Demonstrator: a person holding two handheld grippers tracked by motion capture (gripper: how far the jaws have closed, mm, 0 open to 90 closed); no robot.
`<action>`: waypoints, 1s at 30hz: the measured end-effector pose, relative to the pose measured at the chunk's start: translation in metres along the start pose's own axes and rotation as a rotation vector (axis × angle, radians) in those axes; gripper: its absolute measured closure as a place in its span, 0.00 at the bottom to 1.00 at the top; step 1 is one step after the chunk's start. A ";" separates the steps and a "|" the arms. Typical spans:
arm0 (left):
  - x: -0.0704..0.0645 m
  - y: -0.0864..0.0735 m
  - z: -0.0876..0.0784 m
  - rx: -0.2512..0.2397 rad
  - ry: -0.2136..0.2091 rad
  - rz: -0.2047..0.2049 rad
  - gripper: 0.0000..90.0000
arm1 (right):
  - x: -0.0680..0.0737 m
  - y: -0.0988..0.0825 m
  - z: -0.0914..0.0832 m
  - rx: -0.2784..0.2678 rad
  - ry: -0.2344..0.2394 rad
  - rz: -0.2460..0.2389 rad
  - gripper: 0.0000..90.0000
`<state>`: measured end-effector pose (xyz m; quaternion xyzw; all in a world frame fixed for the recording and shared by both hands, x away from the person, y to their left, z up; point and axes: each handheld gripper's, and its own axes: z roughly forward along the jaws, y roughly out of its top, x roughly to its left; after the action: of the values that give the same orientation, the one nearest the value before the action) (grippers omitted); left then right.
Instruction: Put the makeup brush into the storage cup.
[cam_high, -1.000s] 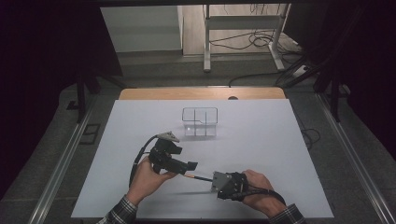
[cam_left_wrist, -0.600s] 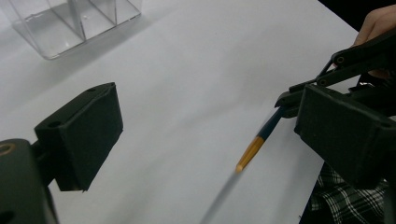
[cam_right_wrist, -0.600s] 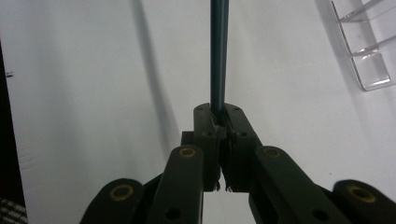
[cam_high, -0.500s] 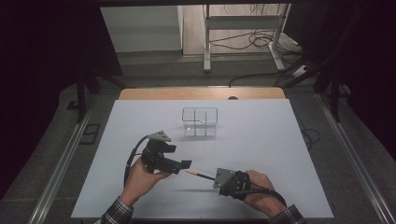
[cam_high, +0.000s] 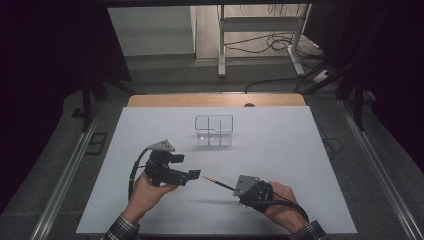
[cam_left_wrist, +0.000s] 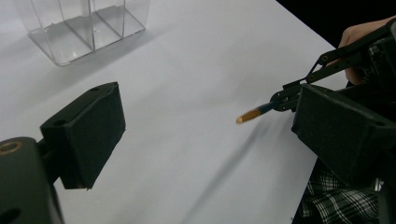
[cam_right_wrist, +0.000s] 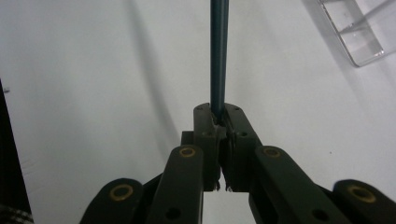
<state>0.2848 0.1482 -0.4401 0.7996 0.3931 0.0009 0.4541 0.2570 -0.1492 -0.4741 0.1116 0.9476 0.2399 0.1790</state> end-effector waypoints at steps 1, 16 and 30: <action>0.001 -0.001 -0.001 -0.004 -0.004 -0.006 0.12 | -0.001 -0.001 -0.001 -0.005 0.005 0.014 0.94; 0.001 -0.008 0.001 -0.060 -0.040 -0.047 0.26 | -0.013 -0.010 -0.005 -0.067 0.019 0.191 0.94; -0.002 -0.012 0.017 -0.083 -0.166 -0.073 0.41 | -0.012 -0.008 -0.005 -0.114 0.036 0.290 0.94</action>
<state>0.2816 0.1378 -0.4577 0.7625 0.3825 -0.0654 0.5177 0.2650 -0.1620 -0.4701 0.2324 0.9095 0.3186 0.1317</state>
